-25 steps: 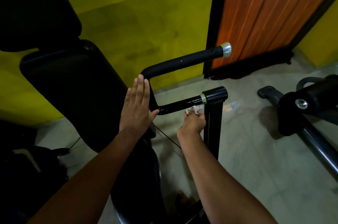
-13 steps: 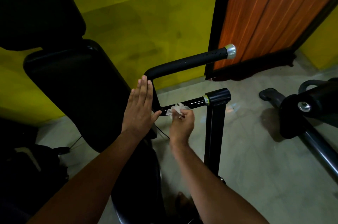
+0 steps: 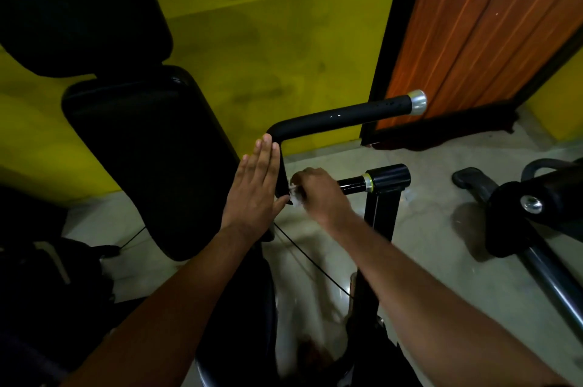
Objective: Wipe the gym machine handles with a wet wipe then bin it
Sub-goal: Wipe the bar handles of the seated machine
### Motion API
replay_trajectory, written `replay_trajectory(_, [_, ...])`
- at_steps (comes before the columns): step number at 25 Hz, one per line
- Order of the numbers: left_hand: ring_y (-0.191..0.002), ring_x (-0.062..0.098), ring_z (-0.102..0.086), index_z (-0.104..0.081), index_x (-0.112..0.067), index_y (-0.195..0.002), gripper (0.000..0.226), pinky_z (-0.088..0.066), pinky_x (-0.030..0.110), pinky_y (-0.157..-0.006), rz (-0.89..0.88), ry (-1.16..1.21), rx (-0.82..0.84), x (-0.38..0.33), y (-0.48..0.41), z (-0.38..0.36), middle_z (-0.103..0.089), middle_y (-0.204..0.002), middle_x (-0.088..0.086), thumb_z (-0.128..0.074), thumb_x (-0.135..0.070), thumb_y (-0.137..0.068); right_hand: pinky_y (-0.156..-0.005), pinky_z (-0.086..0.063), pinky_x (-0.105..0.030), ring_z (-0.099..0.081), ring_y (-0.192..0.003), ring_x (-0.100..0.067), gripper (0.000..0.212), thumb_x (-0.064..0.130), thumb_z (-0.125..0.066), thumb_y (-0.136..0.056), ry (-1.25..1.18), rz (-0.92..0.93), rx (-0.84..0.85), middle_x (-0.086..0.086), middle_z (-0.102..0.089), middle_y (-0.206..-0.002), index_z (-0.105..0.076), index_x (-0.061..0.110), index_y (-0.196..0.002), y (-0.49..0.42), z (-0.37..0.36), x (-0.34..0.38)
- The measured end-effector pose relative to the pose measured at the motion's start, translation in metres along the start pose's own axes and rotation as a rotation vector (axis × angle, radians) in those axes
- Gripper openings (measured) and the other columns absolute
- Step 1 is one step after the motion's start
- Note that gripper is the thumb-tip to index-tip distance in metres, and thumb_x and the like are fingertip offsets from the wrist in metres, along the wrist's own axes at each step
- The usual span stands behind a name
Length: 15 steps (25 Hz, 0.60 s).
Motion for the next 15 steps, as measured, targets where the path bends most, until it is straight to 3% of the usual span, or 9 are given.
replay_trajectory(2, [-0.150, 0.025, 0.014, 0.018, -0.005, -0.152, 0.114, -0.007, 0.041, -0.123, 0.000, 0.008, 0.003, -0.001, -0.001, 0.001, 0.027, -0.159, 0.011, -0.061, -0.055, -0.086, -0.066, -0.040, -0.026, -0.065, -0.085, -0.026, 0.007, 0.012, -0.068, -0.082, 0.226, 0.035, 0.316, -0.009, -0.069, -0.091, -0.070, 0.013, -0.088, -0.025, 0.028, -0.013])
replay_trajectory(4, [-0.150, 0.026, 0.011, 0.018, -0.006, -0.152, 0.116, -0.009, 0.042, -0.123, -0.003, 0.005, -0.010, -0.001, 0.000, 0.002, 0.025, -0.160, 0.011, -0.063, -0.055, -0.085, -0.069, -0.040, -0.027, -0.065, -0.092, -0.030, 0.012, 0.014, -0.065, -0.088, 0.344, 0.036, 0.445, -0.013, -0.069, -0.099, -0.070, 0.010, -0.098, -0.038, 0.046, -0.032])
replay_trajectory(6, [-0.151, 0.026, 0.007, 0.015, -0.006, -0.153, 0.116, -0.010, 0.042, -0.122, -0.008, 0.015, -0.032, -0.001, 0.000, 0.002, 0.020, -0.161, 0.011, -0.065, -0.054, -0.084, -0.074, -0.043, -0.029, -0.064, -0.099, -0.032, 0.017, 0.014, -0.062, -0.090, 0.278, 0.023, 0.440, -0.016, -0.069, -0.106, -0.070, 0.008, -0.104, -0.038, 0.044, -0.041])
replay_trajectory(9, [-0.151, 0.027, 0.005, 0.013, -0.005, -0.153, 0.115, -0.009, 0.042, -0.122, -0.026, 0.001, -0.037, 0.002, -0.001, 0.001, 0.019, -0.161, 0.012, -0.063, -0.056, -0.084, -0.071, -0.045, -0.030, -0.065, -0.094, -0.033, 0.016, 0.016, -0.062, -0.085, 0.175, 0.050, 0.416, -0.014, -0.070, -0.101, -0.069, 0.010, -0.099, -0.033, 0.033, -0.039])
replay_trajectory(12, [-0.151, 0.027, 0.005, 0.014, -0.005, -0.153, 0.115, -0.008, 0.041, -0.123, -0.039, -0.022, -0.036, 0.004, -0.001, 0.000, 0.020, -0.161, 0.013, -0.061, -0.058, -0.084, -0.077, -0.043, -0.032, -0.062, -0.103, -0.035, 0.024, 0.018, -0.058, -0.093, 0.197, -0.063, 0.407, -0.017, -0.066, -0.113, -0.066, 0.007, -0.113, -0.036, 0.035, -0.041])
replay_trajectory(15, [-0.151, 0.026, 0.007, 0.013, -0.005, -0.153, 0.114, -0.002, 0.039, -0.122, -0.033, -0.006, -0.042, 0.003, -0.002, -0.002, 0.023, -0.160, 0.012, -0.062, -0.057, -0.084, -0.073, -0.040, -0.029, -0.063, -0.099, -0.033, 0.023, 0.024, -0.057, -0.093, 0.180, -0.010, 0.417, -0.016, -0.068, -0.110, -0.067, 0.008, -0.107, -0.035, 0.033, -0.041])
Point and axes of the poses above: each hand's wrist, its own y-axis away from the middle knuckle, its own z-axis out of the back of the hand, x = y × z, the point moved 1 cm from there along -y, towards the middle knuckle
